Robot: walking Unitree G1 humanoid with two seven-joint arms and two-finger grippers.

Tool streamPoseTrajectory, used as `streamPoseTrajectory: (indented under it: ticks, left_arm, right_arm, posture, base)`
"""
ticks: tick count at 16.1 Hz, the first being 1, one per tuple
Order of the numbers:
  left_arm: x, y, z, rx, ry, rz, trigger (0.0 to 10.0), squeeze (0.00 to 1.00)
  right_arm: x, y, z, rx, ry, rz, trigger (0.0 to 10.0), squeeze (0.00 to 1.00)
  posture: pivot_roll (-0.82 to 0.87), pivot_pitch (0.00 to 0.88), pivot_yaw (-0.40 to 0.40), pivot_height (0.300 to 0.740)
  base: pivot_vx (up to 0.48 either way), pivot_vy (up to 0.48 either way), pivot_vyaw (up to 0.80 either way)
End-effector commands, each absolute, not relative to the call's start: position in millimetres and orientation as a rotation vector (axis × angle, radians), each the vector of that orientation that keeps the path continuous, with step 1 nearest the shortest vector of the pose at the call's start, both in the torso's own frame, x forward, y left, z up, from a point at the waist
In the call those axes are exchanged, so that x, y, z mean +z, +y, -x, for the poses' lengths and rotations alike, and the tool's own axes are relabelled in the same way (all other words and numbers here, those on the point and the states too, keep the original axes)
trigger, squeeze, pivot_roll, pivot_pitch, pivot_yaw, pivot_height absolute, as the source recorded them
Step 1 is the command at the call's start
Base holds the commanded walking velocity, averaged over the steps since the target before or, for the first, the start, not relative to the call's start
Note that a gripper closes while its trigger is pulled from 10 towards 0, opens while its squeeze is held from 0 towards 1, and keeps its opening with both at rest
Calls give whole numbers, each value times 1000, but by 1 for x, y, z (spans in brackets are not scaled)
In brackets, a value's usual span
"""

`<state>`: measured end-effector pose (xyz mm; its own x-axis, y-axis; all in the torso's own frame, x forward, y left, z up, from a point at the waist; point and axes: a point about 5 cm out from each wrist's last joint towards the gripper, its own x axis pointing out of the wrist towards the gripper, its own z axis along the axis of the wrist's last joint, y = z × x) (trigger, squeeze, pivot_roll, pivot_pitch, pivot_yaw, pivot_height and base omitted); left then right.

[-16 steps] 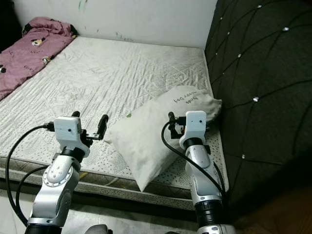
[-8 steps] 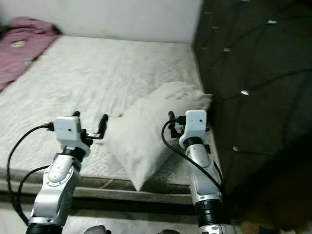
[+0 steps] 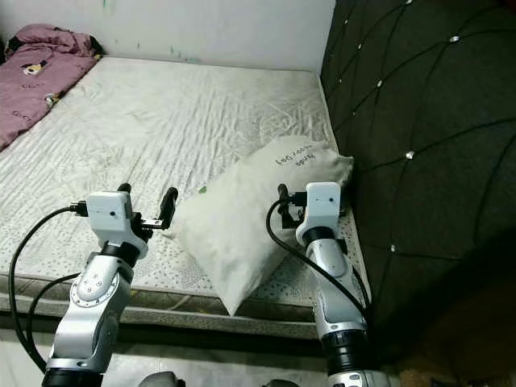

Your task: Clean up the room

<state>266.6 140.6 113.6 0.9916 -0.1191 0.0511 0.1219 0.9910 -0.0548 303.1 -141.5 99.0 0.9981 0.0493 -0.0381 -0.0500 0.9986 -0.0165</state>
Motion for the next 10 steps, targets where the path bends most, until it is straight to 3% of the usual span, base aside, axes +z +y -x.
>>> streamPoseTrajectory:
  ticks: [1, 10]
  left_arm:
    - [114, 141, -268, -131, -46, 61, 10000, 0]
    - [116, 140, -268, -133, -64, 61, 10000, 0]
  right_arm:
    - [100, -141, -305, 55, 35, 26, 10000, 0]
    - [100, -141, -305, 55, 36, 29, 10000, 0]
  posture:
    - [41, 0, -21, 740]
    - [39, 0, -21, 740]
  base:
    - [0, 0, 0]
    - [0, 0, 0]
